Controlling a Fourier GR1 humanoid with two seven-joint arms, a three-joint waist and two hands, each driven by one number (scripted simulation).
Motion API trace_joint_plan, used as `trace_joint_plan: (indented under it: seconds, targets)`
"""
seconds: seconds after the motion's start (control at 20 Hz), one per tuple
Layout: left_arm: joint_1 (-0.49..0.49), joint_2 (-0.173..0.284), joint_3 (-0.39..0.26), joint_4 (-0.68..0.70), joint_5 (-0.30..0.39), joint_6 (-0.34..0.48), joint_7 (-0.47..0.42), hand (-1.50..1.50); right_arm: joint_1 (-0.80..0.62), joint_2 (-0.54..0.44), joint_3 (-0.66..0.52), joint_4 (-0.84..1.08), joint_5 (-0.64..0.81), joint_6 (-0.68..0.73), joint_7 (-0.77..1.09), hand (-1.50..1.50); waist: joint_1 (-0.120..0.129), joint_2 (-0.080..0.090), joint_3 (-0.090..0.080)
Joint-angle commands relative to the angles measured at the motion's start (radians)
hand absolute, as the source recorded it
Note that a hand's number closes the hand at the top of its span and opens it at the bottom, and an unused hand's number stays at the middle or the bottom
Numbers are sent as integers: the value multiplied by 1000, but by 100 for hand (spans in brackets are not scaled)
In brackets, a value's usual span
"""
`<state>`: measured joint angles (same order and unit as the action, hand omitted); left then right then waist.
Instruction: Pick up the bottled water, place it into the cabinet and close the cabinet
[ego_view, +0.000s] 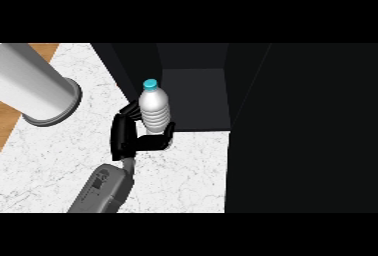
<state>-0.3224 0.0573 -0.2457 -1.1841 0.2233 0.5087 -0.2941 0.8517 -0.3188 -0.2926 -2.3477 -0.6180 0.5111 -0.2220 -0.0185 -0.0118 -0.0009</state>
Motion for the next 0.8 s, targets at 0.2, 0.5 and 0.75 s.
trace_joint_plan:
  seconds: [0.2,0.5,0.75]
  targets:
    - [-236,-54,-7,140,-9,25,120,150,17,-5,11,-94,-92,-16,30,-150,-62,22,-1]
    - [-246,-52,1,160,-32,79,95,150,5,-13,28,-65,-81,0,12,-150,-82,26,-1]
    - [-273,-21,16,159,-44,105,102,150,-15,-20,39,-57,-63,9,-2,-150,-97,27,-1]
